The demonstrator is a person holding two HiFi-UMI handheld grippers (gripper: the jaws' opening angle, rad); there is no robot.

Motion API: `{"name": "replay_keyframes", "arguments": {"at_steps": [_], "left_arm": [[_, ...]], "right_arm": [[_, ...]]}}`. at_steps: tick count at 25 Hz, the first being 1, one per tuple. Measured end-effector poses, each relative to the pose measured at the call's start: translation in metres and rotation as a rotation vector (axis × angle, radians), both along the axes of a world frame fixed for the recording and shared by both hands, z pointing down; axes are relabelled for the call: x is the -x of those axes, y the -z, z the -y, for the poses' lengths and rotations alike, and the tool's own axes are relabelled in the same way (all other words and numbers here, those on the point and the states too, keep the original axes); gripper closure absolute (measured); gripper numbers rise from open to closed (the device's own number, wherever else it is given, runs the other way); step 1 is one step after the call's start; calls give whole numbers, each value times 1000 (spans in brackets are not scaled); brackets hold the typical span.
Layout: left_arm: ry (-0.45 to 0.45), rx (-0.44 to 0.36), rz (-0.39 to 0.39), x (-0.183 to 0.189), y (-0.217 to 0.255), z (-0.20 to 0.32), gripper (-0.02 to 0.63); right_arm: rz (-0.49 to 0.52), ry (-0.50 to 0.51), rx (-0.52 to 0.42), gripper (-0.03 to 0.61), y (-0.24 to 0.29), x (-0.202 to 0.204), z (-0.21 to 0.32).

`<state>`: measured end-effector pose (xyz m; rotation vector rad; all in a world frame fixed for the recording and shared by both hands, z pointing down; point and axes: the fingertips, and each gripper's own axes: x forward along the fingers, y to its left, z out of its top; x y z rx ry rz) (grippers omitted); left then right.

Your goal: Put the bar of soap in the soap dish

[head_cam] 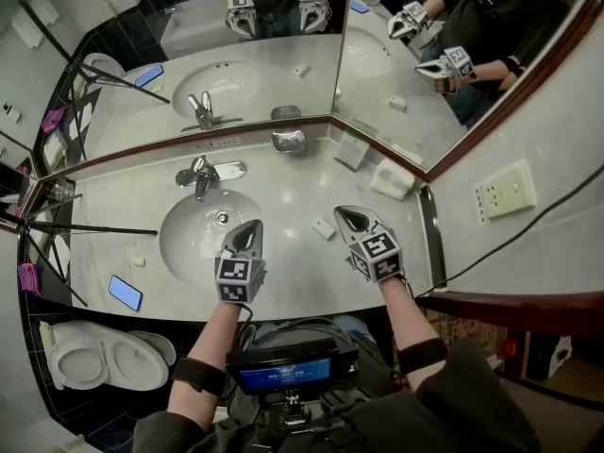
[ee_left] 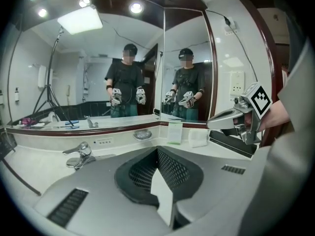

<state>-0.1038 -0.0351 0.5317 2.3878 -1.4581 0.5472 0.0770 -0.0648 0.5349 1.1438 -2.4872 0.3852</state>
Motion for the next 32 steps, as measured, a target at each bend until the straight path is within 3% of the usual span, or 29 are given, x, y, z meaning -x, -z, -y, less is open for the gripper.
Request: {"name": "replay_keyframes", "arguments": {"at_steps": [8,18,21,24,29,32], "left_arm": [[-14,-32,24,6,8,-13,618],[-15,-19,8,5,0,-18,618],[-12,-8,11,7,-4,-18,617],[-12,3,14,6,-8,-18,617],[-19,21,20,3,-16,-18,617],[-21,34,22,3,-22,-18,617]], "right_arm": [[26,-39,17,561,-8,-7,-20],[-13,-57,39,560,-21,-7,-20],[-117,-37,83,551,-45,-8,-19],[-251,65,144,422,-70,4,-23],[-456,215,239,333,-129,12,-28],[-512,255,295,298,-153,17,-26]]}}
